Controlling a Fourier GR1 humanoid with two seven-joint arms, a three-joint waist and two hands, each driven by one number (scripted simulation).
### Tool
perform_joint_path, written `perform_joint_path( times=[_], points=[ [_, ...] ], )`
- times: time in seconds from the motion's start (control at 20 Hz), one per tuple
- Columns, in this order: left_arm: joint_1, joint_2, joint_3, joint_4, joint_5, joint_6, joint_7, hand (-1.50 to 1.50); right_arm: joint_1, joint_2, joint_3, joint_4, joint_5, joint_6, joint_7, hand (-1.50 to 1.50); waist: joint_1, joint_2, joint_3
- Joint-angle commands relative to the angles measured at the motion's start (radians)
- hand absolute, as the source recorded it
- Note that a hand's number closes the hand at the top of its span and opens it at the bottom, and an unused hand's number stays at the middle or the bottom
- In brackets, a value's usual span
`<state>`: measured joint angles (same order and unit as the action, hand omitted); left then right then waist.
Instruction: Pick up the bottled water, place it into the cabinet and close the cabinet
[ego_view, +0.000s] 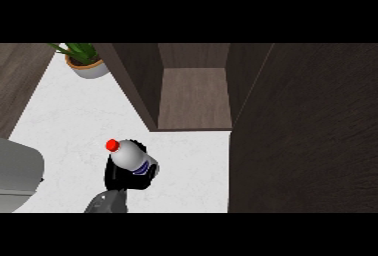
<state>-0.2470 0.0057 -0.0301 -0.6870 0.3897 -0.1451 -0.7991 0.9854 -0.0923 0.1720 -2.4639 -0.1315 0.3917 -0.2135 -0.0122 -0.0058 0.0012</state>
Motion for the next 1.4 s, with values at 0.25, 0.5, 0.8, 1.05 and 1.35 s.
perform_joint_path(
  times=[0.25, 0.5, 0.8, 1.05, 1.35],
  points=[
    [0.003, -0.006, -0.251, -0.311, 0.108, 0.267, 0.205, 1.50, 0.025, 0.005, -0.014, -0.060, -0.055, 0.006, 0.022, -1.50, 0.001, 0.001, -0.001],
    [-0.130, -0.006, -0.323, -0.374, 0.061, 0.492, 0.280, 1.50, 0.002, 0.019, -0.001, -0.046, -0.042, -0.002, 0.032, -1.50, -0.003, 0.002, -0.001],
    [-0.275, -0.006, -0.376, -0.316, 0.108, 0.599, 0.350, 1.50, -0.004, -0.007, -0.103, -0.047, -0.113, 0.028, 0.009, -1.50, -0.013, 0.004, -0.001],
    [-0.466, -0.006, -0.414, -0.198, 0.125, 0.719, 0.413, 1.50, -0.095, 0.002, -0.108, -0.039, -0.129, -0.008, 0.073, -1.50, -0.016, 0.011, -0.001],
    [-0.607, -0.006, -0.351, -0.007, 0.191, 0.742, 0.432, 1.50, -0.066, -0.015, -0.164, -0.034, -0.169, 0.037, 0.034, -1.50, -0.039, 0.015, -0.001]
  ],
)
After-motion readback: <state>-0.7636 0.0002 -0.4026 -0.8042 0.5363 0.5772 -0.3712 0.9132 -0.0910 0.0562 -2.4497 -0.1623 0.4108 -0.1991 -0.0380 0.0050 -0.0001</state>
